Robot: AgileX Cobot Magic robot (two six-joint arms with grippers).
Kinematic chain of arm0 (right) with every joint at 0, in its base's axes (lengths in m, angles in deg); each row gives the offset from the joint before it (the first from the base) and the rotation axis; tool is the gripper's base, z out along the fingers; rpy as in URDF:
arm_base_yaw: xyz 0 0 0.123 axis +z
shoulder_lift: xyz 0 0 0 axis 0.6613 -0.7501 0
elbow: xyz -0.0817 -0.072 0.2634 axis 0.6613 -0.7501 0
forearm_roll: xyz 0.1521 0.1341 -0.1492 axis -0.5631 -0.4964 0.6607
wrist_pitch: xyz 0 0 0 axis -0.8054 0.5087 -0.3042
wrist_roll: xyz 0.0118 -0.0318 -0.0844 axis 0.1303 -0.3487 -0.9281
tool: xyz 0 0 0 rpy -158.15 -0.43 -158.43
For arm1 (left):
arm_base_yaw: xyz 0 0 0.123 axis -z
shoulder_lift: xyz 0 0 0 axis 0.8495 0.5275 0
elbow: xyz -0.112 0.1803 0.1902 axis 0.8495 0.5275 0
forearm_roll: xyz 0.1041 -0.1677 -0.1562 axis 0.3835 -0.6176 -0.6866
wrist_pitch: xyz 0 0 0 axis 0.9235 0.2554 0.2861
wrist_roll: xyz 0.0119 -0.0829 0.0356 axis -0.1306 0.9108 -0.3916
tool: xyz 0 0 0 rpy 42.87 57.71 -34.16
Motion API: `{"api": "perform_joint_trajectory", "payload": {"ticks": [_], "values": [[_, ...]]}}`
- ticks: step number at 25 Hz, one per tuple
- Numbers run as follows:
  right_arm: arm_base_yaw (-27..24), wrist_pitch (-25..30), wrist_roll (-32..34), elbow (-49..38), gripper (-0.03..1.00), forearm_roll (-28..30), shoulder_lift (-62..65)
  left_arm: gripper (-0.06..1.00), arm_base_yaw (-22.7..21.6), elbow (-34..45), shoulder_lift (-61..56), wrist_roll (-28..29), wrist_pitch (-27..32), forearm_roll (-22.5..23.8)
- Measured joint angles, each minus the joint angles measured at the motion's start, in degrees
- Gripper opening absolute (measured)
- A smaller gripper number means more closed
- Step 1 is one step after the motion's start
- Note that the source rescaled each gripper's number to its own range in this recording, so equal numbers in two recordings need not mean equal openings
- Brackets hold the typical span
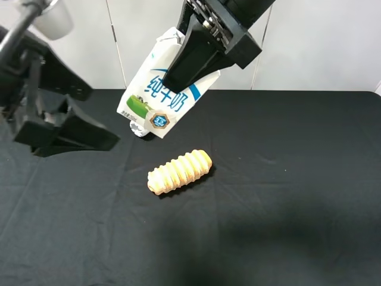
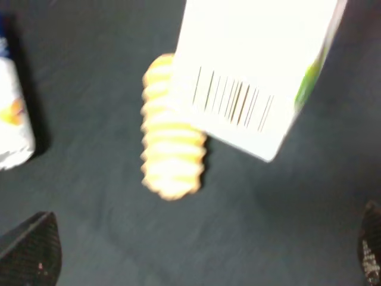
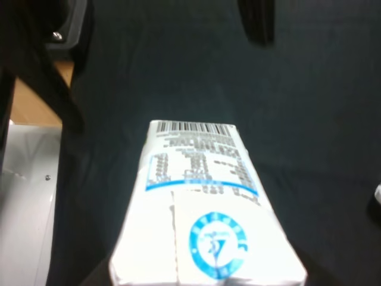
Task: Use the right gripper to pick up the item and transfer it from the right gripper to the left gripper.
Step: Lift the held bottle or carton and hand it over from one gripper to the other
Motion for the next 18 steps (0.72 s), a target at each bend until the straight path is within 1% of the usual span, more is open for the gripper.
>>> {"api": "perform_joint_trajectory", "payload": {"ticks": [1, 2, 6, 9, 10, 12, 18], "values": [[0.0, 0.0, -0.27, 0.0, 0.03, -0.15, 0.0, 1.0, 0.0, 0.0, 0.43, -1.65, -0.44, -1.89], [0.0, 0.0, -0.59, 0.0, 0.03, -0.31, 0.0, 1.0, 0.0, 0.0, 0.43, -1.65, -0.44, -1.89], [0.0, 0.0, -0.84, 0.0, 0.03, -0.35, 0.0, 0.99, 0.0, -0.51, 1.9, -7.39, -1.18, -8.06], [0.0, 0.0, -1.27, 0.0, 0.03, -0.49, 0.0, 0.98, 0.0, -1.69, 3.1, -9.79, -1.69, -11.79], [0.0, 0.0, -1.42, 0.0, 0.03, -0.69, 0.0, 0.98, 0.0, -2.59, 4.27, -10.89, -1.81, -13.67], [0.0, 0.0, -1.83, 0.0, 0.03, -1.07, 0.0, 0.98, 0.0, -3.59, 5.72, -11.56, -1.89, -14.61], [0.0, 0.0, -2.4, 0.0, 0.03, -2.04, 0.0, 0.96, 0.0, -5.67, 8.3, -12.15, -1.57, -14.94]]}}
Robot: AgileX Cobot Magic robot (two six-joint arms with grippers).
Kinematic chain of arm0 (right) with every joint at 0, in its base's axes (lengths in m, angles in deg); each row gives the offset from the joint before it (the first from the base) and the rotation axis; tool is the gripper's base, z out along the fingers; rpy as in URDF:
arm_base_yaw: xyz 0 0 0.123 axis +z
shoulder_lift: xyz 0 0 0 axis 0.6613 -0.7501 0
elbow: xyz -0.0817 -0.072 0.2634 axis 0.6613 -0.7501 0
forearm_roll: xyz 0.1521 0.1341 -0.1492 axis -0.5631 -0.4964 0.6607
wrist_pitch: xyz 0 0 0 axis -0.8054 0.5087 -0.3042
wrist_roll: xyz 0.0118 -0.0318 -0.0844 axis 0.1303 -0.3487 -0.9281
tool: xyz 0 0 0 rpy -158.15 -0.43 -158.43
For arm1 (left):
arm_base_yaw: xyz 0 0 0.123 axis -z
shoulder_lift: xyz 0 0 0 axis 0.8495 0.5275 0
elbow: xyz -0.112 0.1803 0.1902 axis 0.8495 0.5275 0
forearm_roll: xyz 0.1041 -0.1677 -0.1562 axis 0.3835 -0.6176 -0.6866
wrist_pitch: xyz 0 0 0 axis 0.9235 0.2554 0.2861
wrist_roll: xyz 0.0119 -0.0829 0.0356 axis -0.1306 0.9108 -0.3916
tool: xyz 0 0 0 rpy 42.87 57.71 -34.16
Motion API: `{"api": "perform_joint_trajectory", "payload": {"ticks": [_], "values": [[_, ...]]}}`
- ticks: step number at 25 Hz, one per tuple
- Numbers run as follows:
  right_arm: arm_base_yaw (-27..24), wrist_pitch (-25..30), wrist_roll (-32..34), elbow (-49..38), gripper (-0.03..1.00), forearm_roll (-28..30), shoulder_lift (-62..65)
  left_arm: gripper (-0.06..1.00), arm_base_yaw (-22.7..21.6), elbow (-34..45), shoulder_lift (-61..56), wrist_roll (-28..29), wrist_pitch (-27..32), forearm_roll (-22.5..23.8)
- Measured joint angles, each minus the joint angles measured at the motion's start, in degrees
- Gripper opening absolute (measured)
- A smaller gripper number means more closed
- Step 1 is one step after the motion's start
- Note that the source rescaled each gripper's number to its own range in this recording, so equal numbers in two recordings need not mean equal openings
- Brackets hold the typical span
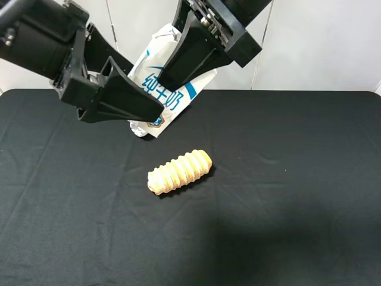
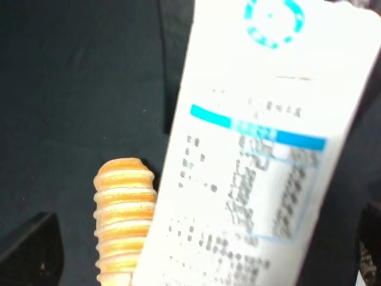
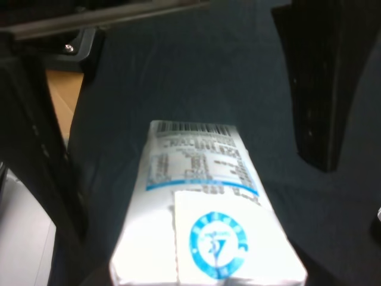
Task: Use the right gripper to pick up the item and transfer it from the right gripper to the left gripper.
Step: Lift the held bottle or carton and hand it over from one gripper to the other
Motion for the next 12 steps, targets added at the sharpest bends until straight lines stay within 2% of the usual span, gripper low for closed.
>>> {"api": "perform_joint_trajectory", "payload": {"ticks": [9, 12], "values": [[0.0, -0.05, -5.36, 0.0, 0.03, -3.27, 0.0, 0.9, 0.0, -0.68, 1.01, -4.39, 2.76, -1.92], [0.0, -0.1, -6.84, 0.0, 0.03, -4.19, 0.0, 0.84, 0.0, -0.68, 1.01, -4.89, 3.66, -1.75]]}}
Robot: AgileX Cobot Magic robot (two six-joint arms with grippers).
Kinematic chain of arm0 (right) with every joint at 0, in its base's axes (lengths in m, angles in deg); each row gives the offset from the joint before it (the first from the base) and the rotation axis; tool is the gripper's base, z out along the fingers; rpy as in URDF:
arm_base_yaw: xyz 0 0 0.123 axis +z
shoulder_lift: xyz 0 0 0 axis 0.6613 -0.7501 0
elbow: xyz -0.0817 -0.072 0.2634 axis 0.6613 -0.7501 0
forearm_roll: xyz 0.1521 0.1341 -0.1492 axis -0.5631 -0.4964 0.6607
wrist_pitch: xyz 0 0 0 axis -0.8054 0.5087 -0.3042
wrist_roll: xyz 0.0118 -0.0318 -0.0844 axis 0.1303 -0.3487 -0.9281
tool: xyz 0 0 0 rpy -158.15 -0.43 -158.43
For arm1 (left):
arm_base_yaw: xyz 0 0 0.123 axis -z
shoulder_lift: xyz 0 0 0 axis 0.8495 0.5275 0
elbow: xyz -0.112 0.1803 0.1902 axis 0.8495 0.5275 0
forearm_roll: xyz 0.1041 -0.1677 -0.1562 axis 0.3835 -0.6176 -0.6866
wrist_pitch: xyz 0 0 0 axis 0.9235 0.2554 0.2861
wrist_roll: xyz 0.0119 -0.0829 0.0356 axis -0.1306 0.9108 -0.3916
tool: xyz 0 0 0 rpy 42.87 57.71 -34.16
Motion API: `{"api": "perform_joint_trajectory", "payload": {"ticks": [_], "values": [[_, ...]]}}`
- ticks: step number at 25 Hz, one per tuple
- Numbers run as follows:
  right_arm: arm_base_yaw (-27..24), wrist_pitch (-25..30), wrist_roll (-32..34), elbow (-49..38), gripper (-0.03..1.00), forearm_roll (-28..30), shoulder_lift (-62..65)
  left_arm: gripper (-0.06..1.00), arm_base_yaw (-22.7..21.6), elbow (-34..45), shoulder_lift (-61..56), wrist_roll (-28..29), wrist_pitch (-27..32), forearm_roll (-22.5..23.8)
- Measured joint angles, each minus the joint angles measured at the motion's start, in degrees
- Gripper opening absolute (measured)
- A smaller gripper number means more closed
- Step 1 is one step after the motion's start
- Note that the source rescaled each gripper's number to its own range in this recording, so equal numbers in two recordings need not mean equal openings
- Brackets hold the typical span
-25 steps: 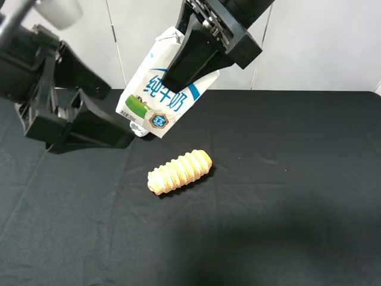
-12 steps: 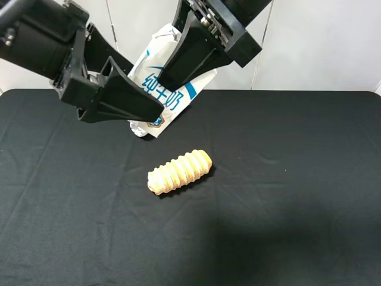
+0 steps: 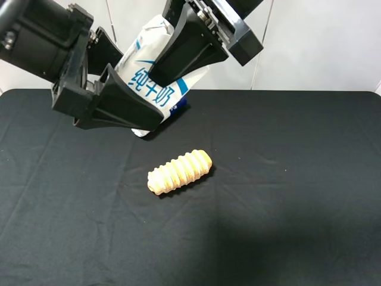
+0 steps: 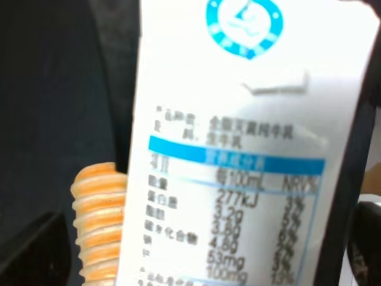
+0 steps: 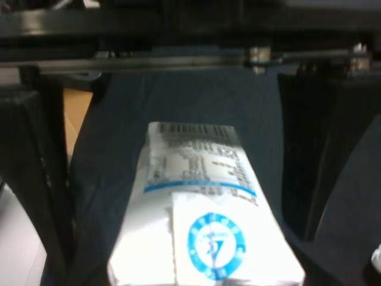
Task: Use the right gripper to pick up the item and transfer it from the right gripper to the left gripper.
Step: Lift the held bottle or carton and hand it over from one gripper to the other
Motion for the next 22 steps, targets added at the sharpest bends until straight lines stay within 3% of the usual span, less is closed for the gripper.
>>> {"api": "perform_joint_trajectory", "payload": {"ticks": [4, 14, 16, 17, 18, 19, 22], "values": [[0.0, -0.38, -0.44, 0.0, 0.03, -0.1, 0.0, 0.74, 0.0, 0.0, 0.0, -0.36, 1.93, 1.51], [0.0, -0.83, -0.56, 0.0, 0.03, -0.1, 0.0, 0.63, 0.0, 0.0, 0.0, -0.2, 3.08, 3.95], [0.0, -0.72, -0.56, 0.0, 0.03, -0.1, 0.0, 0.5, 0.0, 0.0, 0.0, -0.06, 3.08, 3.95], [0.0, -0.03, -0.62, 0.0, 0.03, -0.37, 0.0, 0.35, 0.0, 0.0, 0.0, 0.08, 2.94, 4.12], [0.0, 0.16, -0.83, 0.0, 0.04, -0.29, 0.0, 0.11, 0.0, 0.0, 0.0, 0.21, 2.47, 4.5], [0.0, 0.16, -0.96, 0.0, 0.05, -0.29, 0.0, 0.01, 0.0, 0.0, 0.05, -0.02, 2.1, 4.56], [0.0, 0.06, -1.17, 0.0, 0.05, -0.29, 0.0, 0.01, 0.0, 0.0, 0.05, -1.29, 1.93, 4.56]]}}
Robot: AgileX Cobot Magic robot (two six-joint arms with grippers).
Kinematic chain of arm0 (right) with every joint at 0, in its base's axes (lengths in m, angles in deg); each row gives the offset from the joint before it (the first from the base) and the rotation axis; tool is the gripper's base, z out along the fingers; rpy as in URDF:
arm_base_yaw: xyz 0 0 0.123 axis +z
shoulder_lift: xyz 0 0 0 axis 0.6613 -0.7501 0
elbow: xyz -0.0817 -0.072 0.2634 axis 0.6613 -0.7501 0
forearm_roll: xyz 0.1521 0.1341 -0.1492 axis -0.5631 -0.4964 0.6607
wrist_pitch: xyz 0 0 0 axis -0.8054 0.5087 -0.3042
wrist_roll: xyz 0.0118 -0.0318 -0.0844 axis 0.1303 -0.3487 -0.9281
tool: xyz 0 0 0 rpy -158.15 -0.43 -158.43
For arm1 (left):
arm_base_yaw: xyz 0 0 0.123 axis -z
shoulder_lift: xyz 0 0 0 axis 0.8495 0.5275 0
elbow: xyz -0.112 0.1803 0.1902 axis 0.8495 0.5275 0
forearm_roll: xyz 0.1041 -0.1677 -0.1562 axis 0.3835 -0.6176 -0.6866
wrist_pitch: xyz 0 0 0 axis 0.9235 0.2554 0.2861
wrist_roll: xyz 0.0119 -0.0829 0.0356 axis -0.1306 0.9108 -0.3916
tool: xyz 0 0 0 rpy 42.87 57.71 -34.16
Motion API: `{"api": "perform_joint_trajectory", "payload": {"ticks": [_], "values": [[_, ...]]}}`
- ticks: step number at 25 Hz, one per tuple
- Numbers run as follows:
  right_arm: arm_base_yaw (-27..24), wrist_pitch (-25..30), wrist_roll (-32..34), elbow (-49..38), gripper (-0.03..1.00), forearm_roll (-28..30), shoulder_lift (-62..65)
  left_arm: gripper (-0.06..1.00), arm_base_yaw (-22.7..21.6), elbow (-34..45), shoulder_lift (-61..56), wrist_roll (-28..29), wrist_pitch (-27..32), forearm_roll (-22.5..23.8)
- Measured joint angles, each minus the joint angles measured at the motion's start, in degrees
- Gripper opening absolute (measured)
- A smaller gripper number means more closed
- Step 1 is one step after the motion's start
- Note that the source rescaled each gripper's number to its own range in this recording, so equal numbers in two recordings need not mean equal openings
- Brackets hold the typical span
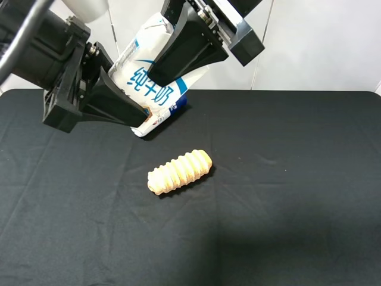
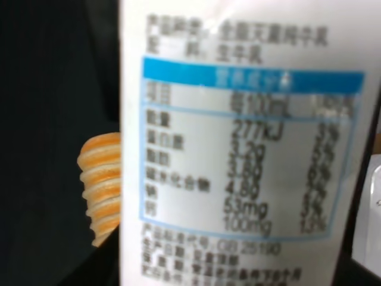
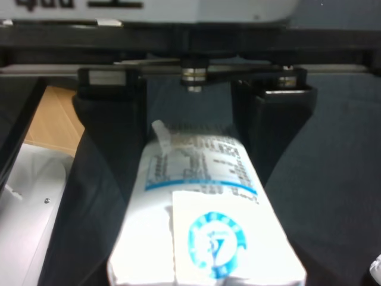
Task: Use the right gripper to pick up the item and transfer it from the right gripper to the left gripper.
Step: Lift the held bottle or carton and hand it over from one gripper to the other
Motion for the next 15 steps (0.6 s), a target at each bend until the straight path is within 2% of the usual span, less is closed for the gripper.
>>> {"api": "perform_joint_trajectory", "payload": {"ticks": [4, 13, 14, 15], "values": [[0.0, -0.24, -0.06, 0.0, 0.05, 0.06, 0.0, 0.01, 0.0, 0.0, 0.07, -2.15, -0.3, 0.0], [0.0, -0.99, -0.26, 0.0, 0.05, 0.22, 0.0, 0.01, -0.06, 0.0, 0.07, -2.57, -0.76, 0.15], [0.0, -1.13, -0.26, 0.0, 0.12, 0.22, 0.0, 0.01, -0.06, 0.0, 0.07, -2.62, -0.81, 0.2], [0.0, -1.98, -0.04, 0.0, 0.31, -0.14, 0.0, 0.0, -0.06, 0.0, 0.07, -2.79, -0.76, 0.2]]}}
